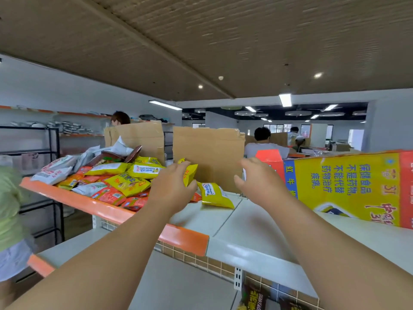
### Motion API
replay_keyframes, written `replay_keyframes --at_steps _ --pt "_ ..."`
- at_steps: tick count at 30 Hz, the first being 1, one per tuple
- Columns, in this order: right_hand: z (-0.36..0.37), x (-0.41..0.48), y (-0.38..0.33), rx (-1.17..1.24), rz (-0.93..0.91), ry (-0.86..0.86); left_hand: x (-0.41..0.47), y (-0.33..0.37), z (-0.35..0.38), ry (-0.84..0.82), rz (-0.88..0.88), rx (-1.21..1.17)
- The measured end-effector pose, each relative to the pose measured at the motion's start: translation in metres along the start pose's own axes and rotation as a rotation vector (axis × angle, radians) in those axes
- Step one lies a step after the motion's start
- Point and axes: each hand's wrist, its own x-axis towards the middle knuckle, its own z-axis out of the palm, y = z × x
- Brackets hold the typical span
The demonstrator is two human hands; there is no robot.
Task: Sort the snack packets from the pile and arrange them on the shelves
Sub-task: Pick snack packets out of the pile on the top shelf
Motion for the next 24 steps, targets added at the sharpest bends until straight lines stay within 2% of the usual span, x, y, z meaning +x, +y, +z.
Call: replay_keyframes --at_steps 10,13,15,19,21,24 --pt "0.044 0.06 -0.008 -0.05 0.181 -0.236 0.095 -0.04 0.063 -0.101 -0.003 -0.086" --pt "0.06 0.08 -0.02 -0.105 0.227 -0.381 0.115 -0.044 0.076 -0.226 -0.008 -0.05" --pt "0.072 0.088 -0.03 -0.107 0.256 -0.446 0.12 -0.048 0.086 -0.296 0.029 -0.02" --pt "0.107 0.085 -0.041 -0.089 0.264 -0.58 0.118 -0.051 0.096 -0.238 0.158 -0.057" --pt "0.115 0.08 -0.039 -0.046 0.258 -0.599 0.117 -0.047 0.091 -0.261 0.177 -0.113" --pt "0.113 0.079 -0.033 0.004 0.266 -0.572 0.115 -0.042 0.091 -0.401 0.182 -0.219"
